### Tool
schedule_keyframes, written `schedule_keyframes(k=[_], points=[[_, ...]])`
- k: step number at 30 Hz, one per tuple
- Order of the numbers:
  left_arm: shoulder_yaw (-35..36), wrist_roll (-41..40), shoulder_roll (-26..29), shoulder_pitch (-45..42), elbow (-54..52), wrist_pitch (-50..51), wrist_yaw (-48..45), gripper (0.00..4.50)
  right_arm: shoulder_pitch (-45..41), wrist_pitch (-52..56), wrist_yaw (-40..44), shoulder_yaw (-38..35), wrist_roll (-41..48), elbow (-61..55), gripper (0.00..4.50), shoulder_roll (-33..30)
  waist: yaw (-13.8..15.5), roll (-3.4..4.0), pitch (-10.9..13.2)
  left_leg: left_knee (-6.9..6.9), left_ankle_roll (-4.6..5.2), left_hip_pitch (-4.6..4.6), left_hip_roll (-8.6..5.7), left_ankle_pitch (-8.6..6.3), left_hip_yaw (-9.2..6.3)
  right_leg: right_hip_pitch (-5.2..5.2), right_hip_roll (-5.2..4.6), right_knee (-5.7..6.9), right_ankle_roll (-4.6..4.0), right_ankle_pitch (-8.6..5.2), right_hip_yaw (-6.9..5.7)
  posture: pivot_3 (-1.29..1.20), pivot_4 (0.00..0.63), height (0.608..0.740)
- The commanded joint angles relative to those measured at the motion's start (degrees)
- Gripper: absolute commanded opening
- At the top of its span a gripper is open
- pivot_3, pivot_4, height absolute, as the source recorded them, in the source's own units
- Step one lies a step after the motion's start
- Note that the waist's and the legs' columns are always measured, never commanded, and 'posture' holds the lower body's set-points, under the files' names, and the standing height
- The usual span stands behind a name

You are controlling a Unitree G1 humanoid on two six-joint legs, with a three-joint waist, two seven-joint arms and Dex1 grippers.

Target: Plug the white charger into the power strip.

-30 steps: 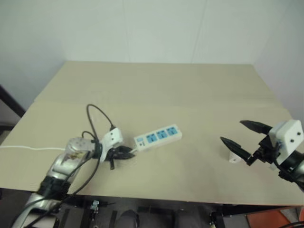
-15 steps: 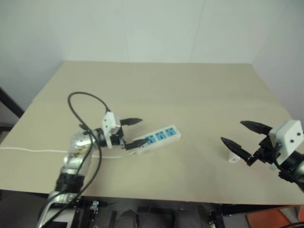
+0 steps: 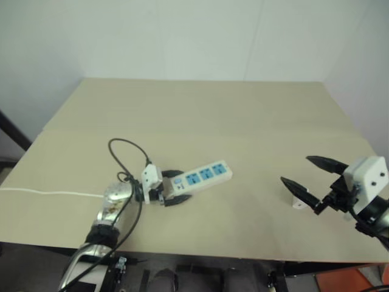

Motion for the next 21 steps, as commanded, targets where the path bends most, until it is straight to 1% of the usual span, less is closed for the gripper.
schedule_keyframes(k=[1, 7, 10, 12, 13, 18, 21], points=[[-2.1, 2.2, -0.2, 0.6, 0.8, 1.9, 0.9, 4.49, -0.9, 0.2, -0.8, -1.2, 1.0, -1.6, 4.50, -0.5, 0.0, 0.03, 0.0, 0.00, 0.00, 0.02, 0.00, 0.00, 0.00, 0.01, 0.00, 0.01, 0.00, 0.00, 0.00, 0.00, 0.150, 0.740], [-4.9, 3.5, 0.5, 1.7, -0.6, 6.9, 0.3, 4.49, -1.1, 0.3, -1.1, -1.4, 1.6, -1.9, 4.50, -0.8, 0.0, 0.25, -0.4, -0.02, 0.01, 0.12, 0.00, -0.01, 0.00, 0.12, 0.01, -0.02, 0.01, -0.01, 0.00, 0.00, 0.150, 0.740], [-4.0, 2.5, -0.4, 1.6, -0.3, 7.1, 0.2, 3.93, -1.3, 0.5, -1.1, -1.6, 1.9, -2.0, 4.50, -1.1, 0.0, 0.44, -0.5, -0.02, 0.03, 0.13, 0.00, -0.02, 0.00, 0.12, 0.01, -0.03, 0.01, -0.01, 0.00, 0.00, 0.150, 0.740], [-3.7, 2.2, -0.9, 1.2, 0.0, 7.5, 0.2, 3.37, -1.5, 0.6, -1.1, -1.7, 2.0, -2.0, 4.50, -1.2, 0.1, 0.54, -0.6, -0.02, 0.03, 0.17, 0.00, -0.02, 0.01, 0.17, 0.01, -0.02, 0.01, -0.01, 0.00, 0.00, 0.150, 0.740], [-3.6, 2.1, -1.1, 1.0, 0.1, 7.7, 0.1, 3.29, -1.6, 0.6, -1.1, -1.7, 2.1, -1.9, 4.50, -1.3, 0.2, 0.54, -0.6, -0.01, 0.03, 0.22, -0.01, -0.02, 0.00, 0.23, 0.00, -0.02, 0.01, -0.01, 0.00, 0.00, 0.150, 0.740], [-4.5, 2.5, -2.6, -0.2, 0.4, 5.5, -1.6, 3.29, -2.6, 0.8, -1.1, -1.6, 2.3, -1.5, 4.50, -1.8, 0.2, 0.53, -0.6, -0.06, 0.11, 0.74, -0.01, -0.06, 0.01, 0.84, -0.01, -0.20, 0.06, -0.04, -0.02, 0.00, 0.150, 0.740], [-4.9, 2.0, -3.6, -1.6, 0.1, 4.5, -3.5, 3.29, -3.1, 0.9, -0.7, -1.5, 2.2, -1.0, 4.50, -2.2, 0.3, 0.51, -0.6, -0.06, 0.12, 0.77, -0.02, -0.07, 0.00, 0.91, -0.02, -0.25, 0.07, -0.04, -0.04, 0.00, 0.150, 0.740]])
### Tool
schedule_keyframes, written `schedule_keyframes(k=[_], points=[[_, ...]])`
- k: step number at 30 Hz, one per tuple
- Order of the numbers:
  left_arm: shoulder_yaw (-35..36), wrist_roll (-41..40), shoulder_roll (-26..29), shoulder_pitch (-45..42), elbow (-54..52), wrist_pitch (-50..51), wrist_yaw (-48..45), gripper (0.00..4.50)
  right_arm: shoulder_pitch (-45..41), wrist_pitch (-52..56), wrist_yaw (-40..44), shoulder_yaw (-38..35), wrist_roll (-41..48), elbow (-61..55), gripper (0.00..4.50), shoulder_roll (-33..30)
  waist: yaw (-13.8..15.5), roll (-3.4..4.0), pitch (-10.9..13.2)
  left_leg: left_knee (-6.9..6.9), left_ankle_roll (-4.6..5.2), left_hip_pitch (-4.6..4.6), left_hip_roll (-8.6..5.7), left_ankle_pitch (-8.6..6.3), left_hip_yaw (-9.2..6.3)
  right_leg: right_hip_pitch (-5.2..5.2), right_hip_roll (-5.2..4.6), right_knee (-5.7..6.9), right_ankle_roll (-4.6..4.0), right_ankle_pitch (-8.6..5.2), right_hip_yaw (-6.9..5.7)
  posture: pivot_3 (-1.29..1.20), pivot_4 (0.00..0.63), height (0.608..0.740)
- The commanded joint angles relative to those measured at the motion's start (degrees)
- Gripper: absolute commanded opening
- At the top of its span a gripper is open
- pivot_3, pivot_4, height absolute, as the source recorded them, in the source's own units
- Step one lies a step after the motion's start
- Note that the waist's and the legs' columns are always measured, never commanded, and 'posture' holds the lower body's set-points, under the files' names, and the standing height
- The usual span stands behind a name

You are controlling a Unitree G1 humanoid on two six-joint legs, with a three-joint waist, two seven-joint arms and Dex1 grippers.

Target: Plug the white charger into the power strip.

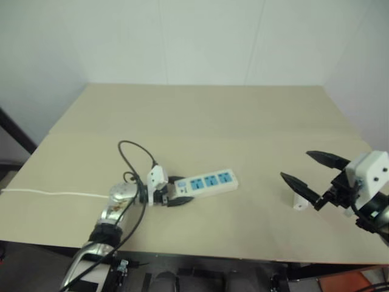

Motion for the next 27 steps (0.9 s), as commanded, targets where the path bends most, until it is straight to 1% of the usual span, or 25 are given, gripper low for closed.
schedule_keyframes(k=[1, 6, 10, 14, 17, 18, 21, 24, 25, 27], points=[[-2.4, -0.5, -1.8, -1.4, 0.3, -0.8, -3.6, 3.29, -1.0, 0.3, 0.2, -1.4, 1.1, -0.6, 4.50, -1.2, 0.0, -0.01, 0.0, 0.00, 0.00, -0.01, 0.00, 0.00, 0.00, 0.00, 0.00, -0.01, 0.00, 0.00, 0.00, 0.00, 0.150, 0.740], [-5.0, 1.8, -1.7, -4.5, 3.5, -6.0, -8.2, 3.29, -1.9, 0.1, 2.5, -0.9, 1.1, 0.9, 4.50, -3.1, -0.1, -0.11, 0.1, -0.01, 0.03, -0.05, 0.00, -0.02, 0.00, -0.02, 0.01, -0.07, 0.00, 0.00, 0.00, 0.00, 0.150, 0.740], [-5.9, 4.3, -2.2, -6.3, 7.8, -9.6, -7.2, 3.29, -2.3, -0.9, 5.6, -0.1, -0.1, 2.1, 4.50, -5.7, -0.1, -0.18, 0.1, -0.01, 0.05, -0.05, 0.00, -0.03, 0.00, -0.02, 0.01, -0.08, 0.00, 0.00, 0.00, 0.00, 0.150, 0.740], [-6.1, 4.7, -2.6, -6.6, 9.8, -9.8, -7.2, 3.29, 0.0, -7.3, 14.4, 1.1, -5.6, 4.4, 4.50, -11.3, 0.2, -0.19, 0.1, 0.00, 0.06, -0.06, -0.01, -0.03, 0.00, 0.00, -0.01, -0.10, 0.01, 0.00, -0.01, 0.00, 0.150, 0.740], [-6.2, 4.7, -2.8, -6.8, 10.6, -9.8, -7.3, 3.29, 1.7, -18.1, 25.2, 2.3, -11.3, 8.9, 4.50, -17.8, 0.2, -0.20, 0.1, 0.02, 0.06, -0.02, -0.02, -0.03, 0.00, 0.04, -0.01, -0.11, 0.04, -0.02, -0.02, 0.00, 0.150, 0.740], [-6.3, 4.7, -2.9, -7.0, 10.9, -9.8, -7.4, 3.29, 2.0, -23.5, 29.6, 2.8, -13.3, 11.3, 4.50, -20.2, 0.2, -0.20, 0.1, 0.01, 0.06, -0.01, -0.01, -0.03, 0.01, 0.05, -0.01, -0.10, 0.05, -0.02, -0.02, 0.00, 0.150, 0.740], [-6.4, 4.8, -3.2, -7.5, 11.6, -10.0, -7.4, 3.29, -0.1, -38.5, 38.5, 5.6, -17.5, 19.3, 4.50, -26.0, 0.1, -0.22, 0.1, 0.02, 0.06, 0.06, -0.01, -0.03, 0.02, 0.13, -0.01, -0.12, 0.10, -0.04, -0.04, 0.00, 0.150, 0.740], [-6.5, 4.8, -3.4, -7.8, 12.0, -10.0, -7.3, 3.29, -7.6, -53.9, 45.5, 12.7, -20.8, 29.2, 4.50, -32.1, -0.2, -0.19, 0.1, 0.04, 0.06, 0.10, -0.02, -0.03, 0.04, 0.18, -0.05, -0.13, 0.12, -0.04, -0.04, 0.00, 0.150, 0.740], [-6.5, 4.8, -3.5, -7.8, 12.1, -10.0, -7.2, 3.29, -10.7, -58.8, 46.8, 15.6, -22.0, 32.4, 4.50, -33.0, -0.2, -0.17, 0.1, 0.04, 0.05, 0.10, -0.03, -0.03, 0.06, 0.18, -0.07, -0.14, 0.14, -0.03, -0.03, 0.00, 0.150, 0.740], [-6.3, 4.7, -3.4, -7.5, 11.8, -9.8, -7.0, 3.29, -20.2, -70.9, 48.3, 23.6, -28.1, 40.2, 4.50, -33.3, -0.3, -0.17, 0.1, 0.00, 0.05, 0.14, 0.01, -0.03, 0.05, 0.19, -0.04, -0.16, 0.12, -0.02, -0.04, 0.00, 0.150, 0.740]])
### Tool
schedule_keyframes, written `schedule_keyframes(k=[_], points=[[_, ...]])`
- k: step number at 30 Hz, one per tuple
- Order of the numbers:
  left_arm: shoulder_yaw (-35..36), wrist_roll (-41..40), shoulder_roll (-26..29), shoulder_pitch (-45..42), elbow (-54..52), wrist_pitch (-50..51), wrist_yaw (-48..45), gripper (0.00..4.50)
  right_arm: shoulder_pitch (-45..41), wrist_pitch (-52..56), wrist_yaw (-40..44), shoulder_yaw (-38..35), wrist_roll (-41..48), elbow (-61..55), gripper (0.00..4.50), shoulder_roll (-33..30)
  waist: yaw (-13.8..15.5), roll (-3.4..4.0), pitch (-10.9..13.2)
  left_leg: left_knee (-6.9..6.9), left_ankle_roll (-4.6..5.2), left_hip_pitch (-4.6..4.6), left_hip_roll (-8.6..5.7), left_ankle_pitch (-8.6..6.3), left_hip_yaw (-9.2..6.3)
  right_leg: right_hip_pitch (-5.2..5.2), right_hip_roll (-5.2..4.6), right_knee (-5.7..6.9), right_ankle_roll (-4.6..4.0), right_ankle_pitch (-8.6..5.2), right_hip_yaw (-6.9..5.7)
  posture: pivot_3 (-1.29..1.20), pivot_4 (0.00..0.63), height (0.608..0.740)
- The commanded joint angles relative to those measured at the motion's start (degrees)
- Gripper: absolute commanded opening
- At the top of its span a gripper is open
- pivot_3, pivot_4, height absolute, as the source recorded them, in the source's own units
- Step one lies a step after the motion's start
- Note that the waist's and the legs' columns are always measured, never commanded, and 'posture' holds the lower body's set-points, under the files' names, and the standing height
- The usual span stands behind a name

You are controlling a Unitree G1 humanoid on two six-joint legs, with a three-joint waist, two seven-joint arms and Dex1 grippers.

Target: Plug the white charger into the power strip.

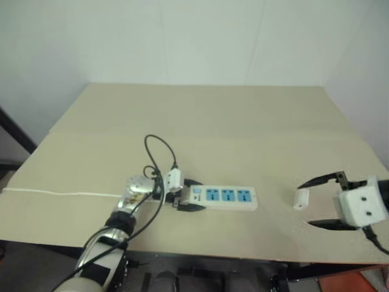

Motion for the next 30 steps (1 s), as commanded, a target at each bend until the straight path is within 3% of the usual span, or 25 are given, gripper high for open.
schedule_keyframes(k=[1, 7, 15, 30], points=[[-1.2, 1.9, -0.7, 0.6, 0.7, 0.2, 1.1, 3.29, -11.7, -19.2, 3.4, 10.4, -7.9, 11.1, 4.50, -0.4, 0.0, 0.00, 0.0, 0.00, 0.00, 0.00, -0.02, 0.00, 0.01, 0.00, -0.02, -0.01, 0.00, 0.00, 0.00, 0.00, 0.150, 0.740], [-1.2, 1.9, -0.2, 1.0, 0.1, 0.4, 1.1, 3.29, -29.3, -37.3, 4.3, 26.3, -18.0, 27.2, 4.50, 3.2, 0.0, 0.03, 0.0, -0.01, 0.00, -0.04, -0.04, 0.00, 0.01, -0.06, -0.04, -0.01, -0.02, 0.01, 0.01, 0.00, 0.150, 0.740], [-1.1, 1.8, -0.1, 1.0, -0.1, 0.7, 1.3, 3.29, -43.2, -45.1, -1.6, 36.8, -30.6, 39.3, 4.50, 8.7, -0.1, 0.12, 0.0, -0.01, 0.00, -0.03, -0.04, 0.00, 0.00, -0.11, -0.03, 0.04, -0.05, 0.03, 0.03, 0.00, 0.150, 0.740], [-1.2, 1.7, 0.2, 2.5, -2.8, 2.1, 2.0, 3.29, -47.5, -45.5, -11.4, 45.7, -43.6, 43.8, 4.50, 13.7, -0.2, 0.15, 0.0, -0.02, 0.00, -0.05, -0.06, 0.00, -0.01, -0.14, -0.04, 0.04, -0.06, 0.02, 0.04, 0.00, 0.150, 0.740]])
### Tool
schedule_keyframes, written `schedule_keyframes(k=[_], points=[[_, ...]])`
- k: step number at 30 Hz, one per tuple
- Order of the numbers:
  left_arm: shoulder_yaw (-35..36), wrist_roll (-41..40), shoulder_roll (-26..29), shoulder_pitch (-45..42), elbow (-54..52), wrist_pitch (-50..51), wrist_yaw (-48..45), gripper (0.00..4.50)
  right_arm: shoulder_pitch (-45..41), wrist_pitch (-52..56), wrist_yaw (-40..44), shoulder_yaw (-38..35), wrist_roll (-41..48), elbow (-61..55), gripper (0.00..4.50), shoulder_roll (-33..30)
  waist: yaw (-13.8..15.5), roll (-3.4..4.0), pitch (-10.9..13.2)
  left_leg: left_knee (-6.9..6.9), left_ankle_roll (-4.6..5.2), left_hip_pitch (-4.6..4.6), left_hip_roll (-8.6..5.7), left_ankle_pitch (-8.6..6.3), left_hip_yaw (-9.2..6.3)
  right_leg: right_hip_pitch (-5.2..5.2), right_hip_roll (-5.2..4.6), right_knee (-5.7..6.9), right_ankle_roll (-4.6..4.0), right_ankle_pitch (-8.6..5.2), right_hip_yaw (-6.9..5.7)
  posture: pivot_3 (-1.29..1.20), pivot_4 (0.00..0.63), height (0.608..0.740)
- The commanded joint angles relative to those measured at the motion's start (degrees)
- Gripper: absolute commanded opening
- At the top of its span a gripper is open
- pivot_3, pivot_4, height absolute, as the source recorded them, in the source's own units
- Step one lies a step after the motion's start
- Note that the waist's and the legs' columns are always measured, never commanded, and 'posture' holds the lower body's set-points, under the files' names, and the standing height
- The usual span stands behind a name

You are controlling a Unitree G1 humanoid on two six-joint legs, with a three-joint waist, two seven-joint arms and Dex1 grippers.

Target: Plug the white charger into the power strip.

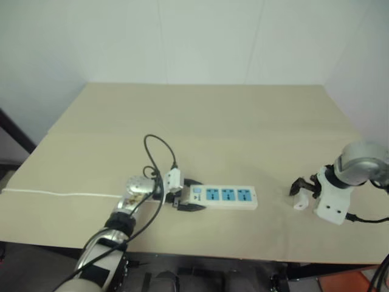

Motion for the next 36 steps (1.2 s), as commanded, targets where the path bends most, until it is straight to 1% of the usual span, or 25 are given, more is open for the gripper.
schedule_keyframes(k=[1, 4, 7, 13, 16, 19, 21, 24, 25, 26, 28, 30, 32, 34, 36], points=[[-1.3, 1.7, -0.2, 1.4, -0.4, 1.0, 1.1, 3.29, -1.1, 0.6, -2.9, 0.7, -3.7, 0.7, 4.50, 0.9, 0.0, 0.00, 0.0, 0.00, 0.00, 0.00, 0.00, 0.00, 0.00, 0.00, 0.00, 0.01, 0.00, 0.00, 0.00, 0.00, 0.150, 0.740], [-1.3, 1.7, -0.1, 1.6, -0.7, 1.2, 1.3, 3.29, -1.2, 1.5, -5.1, 1.5, -6.4, 1.5, 4.50, 1.9, 0.0, 0.00, 0.0, 0.00, 0.00, 0.00, 0.00, 0.00, 0.00, 0.00, 0.00, 0.00, 0.00, 0.00, 0.00, 0.00, 0.150, 0.740], [-1.4, 1.7, 0.0, 1.6, -0.7, 1.2, 1.3, 3.29, -1.7, 2.2, -6.0, 2.5, -7.9, 2.8, 3.92, 2.7, -0.1, -0.04, 0.0, 0.01, 0.00, 0.01, 0.00, 0.00, 0.00, 0.01, 0.01, 0.00, -0.01, 0.00, 0.00, 0.00, 0.150, 0.740], [-1.4, 1.7, 0.1, 1.6, -0.6, 1.5, 1.3, 3.29, -1.4, 2.8, -6.1, 3.6, -8.9, 1.7, 1.99, 3.2, -0.6, -0.14, -0.1, 0.03, 0.00, 0.12, 0.02, 0.00, 0.00, 0.12, 0.03, 0.01, -0.02, 0.01, 0.00, 0.00, 0.150, 0.740], [-1.3, 1.8, 0.1, 1.4, 0.0, 1.2, 1.2, 3.29, -0.9, 3.2, -6.0, 3.9, -8.6, 0.5, 1.16, 3.5, -1.0, -0.20, -0.1, 0.03, 0.00, 0.22, 0.02, 0.00, -0.01, 0.22, 0.02, 0.00, -0.02, 0.01, 0.00, 0.00, 0.150, 0.740], [-1.3, 1.9, 0.1, 1.0, 0.6, 1.0, 1.1, 3.29, -0.2, 3.5, -5.8, 3.9, -7.1, -1.6, 1.16, 3.3, -1.3, -0.21, 0.0, 0.02, 0.00, 0.32, 0.03, 0.00, -0.01, 0.33, 0.02, 0.00, -0.02, 0.01, 0.00, 0.00, 0.150, 0.740], [-1.3, 2.0, 0.0, 0.7, 1.0, 0.9, 1.0, 3.29, 0.8, 4.7, -5.1, 3.6, -4.2, -4.0, 1.16, 2.5, -1.3, -0.21, 0.0, 0.01, 0.00, 0.36, 0.03, 0.00, -0.02, 0.37, 0.03, 0.00, -0.02, 0.01, 0.00, 0.00, 0.150, 0.740], [-1.4, 2.2, -0.2, 0.4, 1.5, 0.7, 0.8, 3.29, 4.3, 12.7, -2.1, 1.0, 5.8, -11.0, 1.16, -0.1, -1.2, -0.21, 0.0, 0.00, 0.01, 0.36, 0.03, 0.00, -0.04, 0.39, 0.03, -0.01, -0.02, 0.01, 0.00, 0.00, 0.150, 0.740], [-1.5, 2.2, -0.2, 0.3, 1.7, 0.6, 0.7, 3.29, 6.6, 20.8, 1.1, -0.7, 15.8, -15.4, 1.16, -1.3, -1.1, -0.22, 0.0, -0.01, 0.01, 0.36, 0.03, 0.00, -0.04, 0.40, 0.02, -0.02, -0.02, 0.01, 0.00, 0.00, 0.150, 0.740], [-1.5, 2.3, -0.3, 0.2, 1.9, 0.6, 0.5, 3.29, 8.4, 26.9, 3.6, -2.1, 22.9, -18.8, 1.16, -2.2, -1.2, -0.21, 0.0, -0.01, 0.01, 0.34, 0.03, -0.01, -0.05, 0.41, 0.02, -0.03, -0.03, 0.01, 0.00, 0.00, 0.150, 0.740], [-1.5, 2.4, -0.3, 0.0, 2.3, 0.3, 0.3, 3.29, 10.6, 37.0, 6.3, -5.6, 33.0, -23.4, 1.16, -3.1, -1.0, -0.13, 0.0, 0.00, 0.02, 0.33, 0.03, -0.01, -0.05, 0.41, -0.01, -0.01, -0.04, 0.02, 0.01, 0.00, 0.150, 0.740], [-1.6, 2.4, -0.4, -0.1, 2.3, 0.2, 0.1, 3.29, 12.1, 51.7, 4.8, -12.3, 45.4, -26.5, 1.16, -1.9, -0.7, -0.11, 0.0, 0.01, 0.02, 0.29, 0.01, -0.01, -0.07, 0.41, -0.04, -0.02, -0.04, 0.02, 0.01, 0.00, 0.150, 0.740], [-1.7, 2.4, -0.3, -0.1, 2.4, 0.1, -0.3, 3.29, 13.9, 64.5, 1.2, -18.6, 56.3, -29.9, 1.16, 0.3, -0.4, -0.12, 0.0, 0.01, 0.03, 0.25, 0.02, -0.02, -0.11, 0.39, -0.04, -0.05, -0.05, 0.03, 0.00, 0.00, 0.150, 0.740], [-1.8, 2.4, -0.2, -0.2, 2.6, 0.0, -0.5, 3.29, 16.1, 74.1, -2.6, -23.5, 63.9, -33.9, 1.16, 2.6, -0.1, -0.14, 0.0, -0.03, 0.11, 0.25, 0.06, -0.06, -0.16, 0.37, 0.00, -0.11, -0.07, 0.02, -0.01, 0.00, 0.150, 0.740], [-2.0, 2.3, 0.0, -0.4, 2.7, -0.1, -0.8, 3.29, 18.8, 82.7, -8.5, -28.2, 71.1, -38.4, 1.16, 5.9, 0.3, -0.20, 0.0, -0.07, 0.16, 0.18, 0.07, -0.09, -0.21, 0.30, 0.00, -0.14, -0.10, 0.01, -0.05, 0.00, 0.150, 0.740]])
